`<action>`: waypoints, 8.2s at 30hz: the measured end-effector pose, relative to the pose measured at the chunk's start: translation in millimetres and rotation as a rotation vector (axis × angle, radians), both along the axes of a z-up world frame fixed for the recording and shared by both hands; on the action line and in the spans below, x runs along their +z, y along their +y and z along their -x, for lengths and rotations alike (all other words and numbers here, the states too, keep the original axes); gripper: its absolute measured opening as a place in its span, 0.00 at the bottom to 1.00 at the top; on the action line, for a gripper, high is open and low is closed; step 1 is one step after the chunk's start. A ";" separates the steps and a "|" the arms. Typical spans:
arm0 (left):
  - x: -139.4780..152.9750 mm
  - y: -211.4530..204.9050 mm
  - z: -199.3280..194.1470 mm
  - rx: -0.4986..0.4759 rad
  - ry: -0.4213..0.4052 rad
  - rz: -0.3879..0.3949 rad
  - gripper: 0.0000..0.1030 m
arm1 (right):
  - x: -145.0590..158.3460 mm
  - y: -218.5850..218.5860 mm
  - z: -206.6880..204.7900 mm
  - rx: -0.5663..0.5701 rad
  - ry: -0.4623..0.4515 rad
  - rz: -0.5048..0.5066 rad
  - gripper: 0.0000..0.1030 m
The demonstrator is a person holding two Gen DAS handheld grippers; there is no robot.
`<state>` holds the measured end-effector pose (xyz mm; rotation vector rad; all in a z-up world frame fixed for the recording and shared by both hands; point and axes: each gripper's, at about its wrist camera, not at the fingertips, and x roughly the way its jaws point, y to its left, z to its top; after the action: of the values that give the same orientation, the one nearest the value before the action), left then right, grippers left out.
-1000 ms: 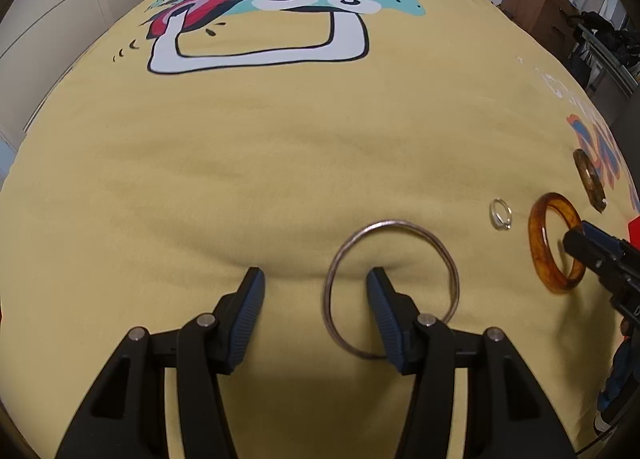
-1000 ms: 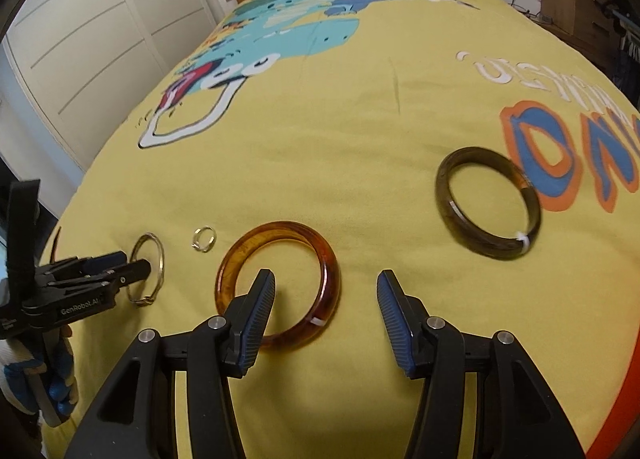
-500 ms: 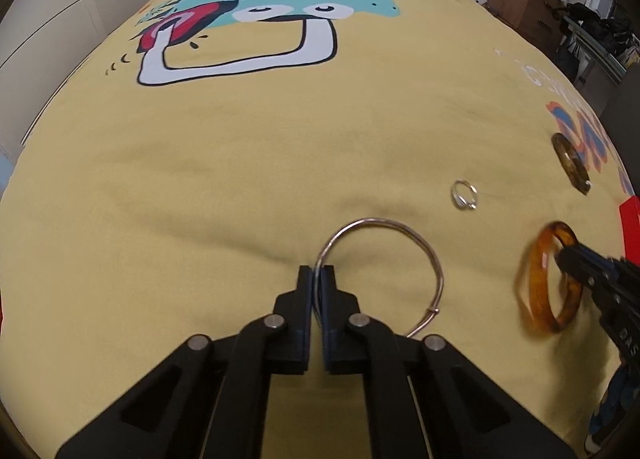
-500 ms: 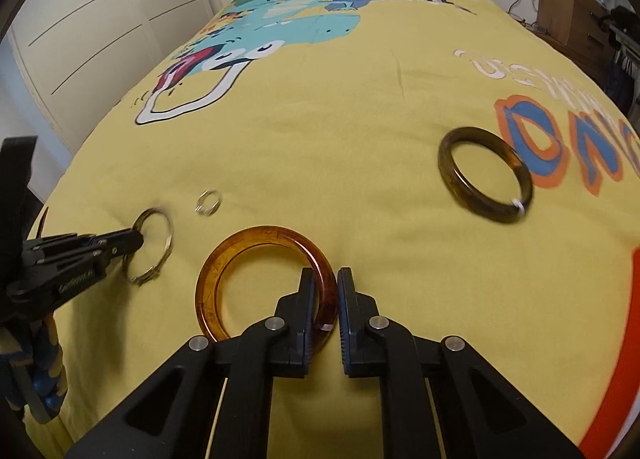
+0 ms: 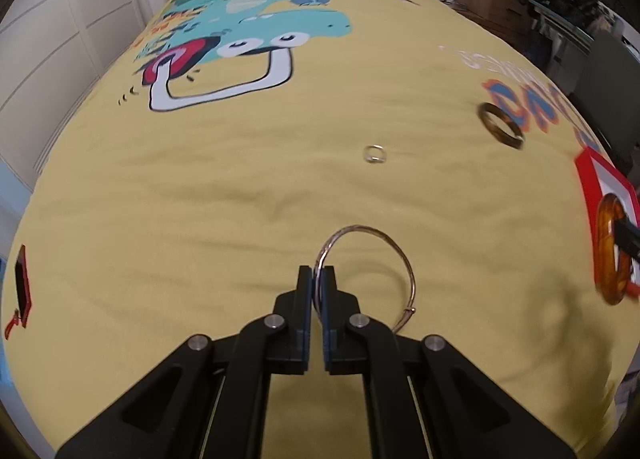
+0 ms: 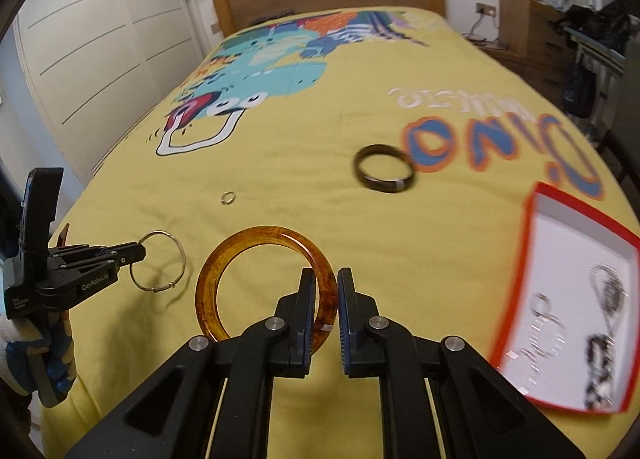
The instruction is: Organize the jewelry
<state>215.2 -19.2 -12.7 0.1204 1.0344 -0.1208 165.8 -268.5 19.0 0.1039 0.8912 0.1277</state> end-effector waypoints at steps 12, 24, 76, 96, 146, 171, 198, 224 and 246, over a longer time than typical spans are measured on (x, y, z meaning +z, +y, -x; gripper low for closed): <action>43.8 -83.5 45.7 -0.157 -0.060 -0.012 0.03 | 22.6 -93.8 74.0 -0.159 -0.040 0.031 0.10; 53.4 -247.6 55.4 -0.400 -0.046 0.058 0.03 | 5.0 -205.5 100.0 -0.326 0.001 0.102 0.11; 3.3 -148.3 -4.6 -0.215 0.061 0.123 0.29 | 16.9 -144.9 29.2 -0.107 -0.007 0.143 0.33; -41.9 -31.3 -114.2 -0.035 0.070 0.201 0.29 | -41.5 -62.4 -160.1 -0.070 0.073 0.034 0.35; 53.4 -133.3 1.2 -0.253 -0.068 0.153 0.17 | 31.7 -128.9 -16.9 -0.175 -0.013 0.053 0.09; -14.6 -378.8 19.4 -0.549 0.042 0.084 0.17 | -49.2 -273.2 -21.8 -0.242 0.151 0.261 0.09; 10.6 -348.0 46.9 -0.512 0.010 0.128 0.32 | -14.8 -276.7 25.6 -0.303 0.045 0.157 0.39; 69.3 -196.5 150.1 -0.307 -0.164 -0.017 0.41 | 36.8 -144.8 140.8 -0.245 -0.031 0.070 0.60; 76.8 -148.8 175.1 -0.220 -0.190 -0.043 0.53 | 29.7 -104.6 172.3 -0.234 -0.017 0.030 0.66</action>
<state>40.1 -168.0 64.1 0.2800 0.8323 -0.2816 -6.5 -373.2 48.7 0.1778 0.8575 -0.1030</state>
